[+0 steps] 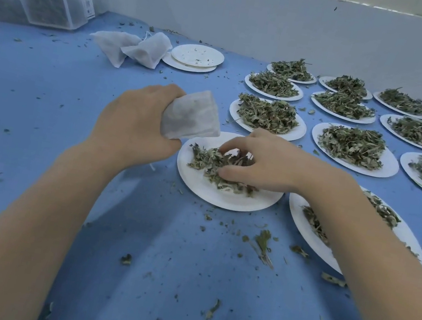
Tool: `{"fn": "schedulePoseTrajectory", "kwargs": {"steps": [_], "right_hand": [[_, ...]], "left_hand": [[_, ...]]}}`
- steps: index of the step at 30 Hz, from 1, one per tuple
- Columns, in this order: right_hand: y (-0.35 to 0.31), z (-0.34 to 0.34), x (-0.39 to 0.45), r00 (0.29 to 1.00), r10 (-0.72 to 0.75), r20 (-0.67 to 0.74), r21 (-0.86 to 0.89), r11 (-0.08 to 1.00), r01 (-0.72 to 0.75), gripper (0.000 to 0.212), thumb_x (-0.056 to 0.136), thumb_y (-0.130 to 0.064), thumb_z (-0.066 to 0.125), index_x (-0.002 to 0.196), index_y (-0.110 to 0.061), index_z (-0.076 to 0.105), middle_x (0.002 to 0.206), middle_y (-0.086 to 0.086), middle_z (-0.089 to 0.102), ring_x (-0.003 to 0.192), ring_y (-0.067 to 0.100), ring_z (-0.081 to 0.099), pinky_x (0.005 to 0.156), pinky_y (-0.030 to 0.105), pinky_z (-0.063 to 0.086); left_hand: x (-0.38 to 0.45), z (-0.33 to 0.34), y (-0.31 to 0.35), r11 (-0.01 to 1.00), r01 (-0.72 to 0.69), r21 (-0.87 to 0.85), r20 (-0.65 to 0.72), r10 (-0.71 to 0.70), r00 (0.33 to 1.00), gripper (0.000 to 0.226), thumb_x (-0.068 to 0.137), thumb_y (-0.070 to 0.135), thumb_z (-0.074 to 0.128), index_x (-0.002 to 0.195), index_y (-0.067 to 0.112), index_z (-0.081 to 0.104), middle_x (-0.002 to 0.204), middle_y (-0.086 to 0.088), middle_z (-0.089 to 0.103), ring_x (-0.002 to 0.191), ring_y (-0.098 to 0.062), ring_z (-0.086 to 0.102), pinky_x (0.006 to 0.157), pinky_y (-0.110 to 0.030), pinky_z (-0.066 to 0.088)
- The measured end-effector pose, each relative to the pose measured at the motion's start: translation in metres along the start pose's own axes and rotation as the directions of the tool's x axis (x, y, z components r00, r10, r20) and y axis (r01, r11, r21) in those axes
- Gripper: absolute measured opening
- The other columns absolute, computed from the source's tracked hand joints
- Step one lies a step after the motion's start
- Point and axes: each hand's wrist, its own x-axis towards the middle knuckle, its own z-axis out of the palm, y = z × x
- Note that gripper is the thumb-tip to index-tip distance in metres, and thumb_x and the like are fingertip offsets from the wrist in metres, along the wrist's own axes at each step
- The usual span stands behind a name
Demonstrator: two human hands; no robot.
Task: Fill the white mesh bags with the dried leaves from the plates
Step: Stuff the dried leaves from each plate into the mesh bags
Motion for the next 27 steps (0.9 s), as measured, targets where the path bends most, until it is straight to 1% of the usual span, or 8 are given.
{"fn": "schedulePoseTrajectory", "kwargs": {"steps": [6,12,15,18,21,24,26,27], "right_hand": [[-0.002,0.002,0.002,0.986,-0.048,-0.158,0.017,0.999,0.051,0.024,0.084,-0.021,0.063,0.107,-0.027,0.07,0.085,-0.009,0.06,0.079,0.007,0.057,0.061,0.013,0.042],[0.004,-0.016,-0.008,0.959,0.029,-0.281,0.145,0.989,0.013,0.018,0.084,-0.014,0.065,0.096,-0.023,0.075,0.064,-0.011,0.067,0.059,-0.004,0.061,0.054,0.001,0.042],[0.003,-0.029,-0.015,0.923,0.054,-0.38,0.212,0.977,0.03,0.018,0.082,-0.01,0.066,0.092,-0.021,0.076,0.057,-0.016,0.062,0.053,-0.005,0.06,0.045,0.001,0.038],[-0.007,-0.033,-0.019,0.909,0.039,-0.414,0.18,0.983,0.04,0.021,0.082,-0.011,0.064,0.094,-0.023,0.075,0.056,-0.017,0.06,0.062,0.003,0.064,0.052,0.004,0.046],[-0.021,-0.032,-0.019,0.916,-0.025,-0.4,0.07,0.996,0.057,0.02,0.083,-0.016,0.062,0.095,-0.026,0.074,0.057,-0.02,0.055,0.067,0.006,0.062,0.064,0.007,0.044],[-0.027,-0.03,-0.018,0.914,-0.099,-0.394,-0.026,0.995,0.096,0.016,0.084,-0.019,0.062,0.092,-0.025,0.074,0.065,-0.014,0.06,0.069,0.008,0.058,0.061,0.004,0.038],[-0.027,-0.028,-0.017,0.906,-0.13,-0.404,0.029,0.988,0.155,0.016,0.084,-0.018,0.065,0.097,-0.022,0.073,0.082,-0.006,0.069,0.076,0.009,0.061,0.066,0.005,0.04],[-0.026,-0.029,-0.018,0.907,-0.137,-0.397,0.111,0.974,0.196,0.021,0.083,-0.015,0.066,0.101,-0.022,0.072,0.088,-0.004,0.071,0.081,0.009,0.064,0.073,0.009,0.046]], "left_hand": [[-0.001,0.0,0.001,1.0,0.003,-0.009,0.017,-0.003,1.0,0.044,0.067,0.013,0.065,0.11,0.02,0.056,0.097,0.002,0.058,0.09,-0.024,0.051,0.074,-0.038,0.043],[0.0,0.002,-0.001,0.999,-0.011,0.037,0.058,0.009,0.998,0.044,0.068,0.015,0.064,0.112,0.02,0.055,0.1,0.0,0.059,0.092,-0.027,0.053,0.073,-0.037,0.042],[0.001,0.003,-0.001,0.995,-0.033,0.095,0.068,0.027,0.997,0.047,0.069,0.016,0.065,0.115,0.02,0.054,0.102,-0.001,0.059,0.093,-0.029,0.053,0.074,-0.037,0.042],[0.001,0.006,0.002,0.99,-0.073,0.122,0.057,0.067,0.996,0.049,0.069,0.015,0.067,0.116,0.019,0.054,0.101,-0.004,0.057,0.093,-0.03,0.052,0.073,-0.037,0.041],[-0.001,0.01,0.01,0.983,-0.124,0.137,0.051,0.118,0.992,0.049,0.069,0.016,0.067,0.116,0.019,0.054,0.101,-0.004,0.057,0.092,-0.029,0.052,0.069,-0.031,0.033],[-0.003,0.012,0.016,0.987,-0.13,0.098,0.058,0.124,0.991,0.049,0.07,0.018,0.067,0.116,0.021,0.053,0.101,-0.002,0.056,0.091,-0.028,0.052,0.069,-0.031,0.034],[-0.003,0.012,0.018,0.992,-0.117,0.056,0.068,0.113,0.991,0.049,0.07,0.019,0.067,0.116,0.021,0.052,0.101,-0.001,0.056,0.091,-0.026,0.052,0.069,-0.032,0.037],[-0.003,0.012,0.018,0.994,-0.107,0.032,0.07,0.104,0.992,0.049,0.069,0.019,0.067,0.116,0.021,0.052,0.101,0.0,0.056,0.09,-0.026,0.052,0.07,-0.033,0.039]]}}
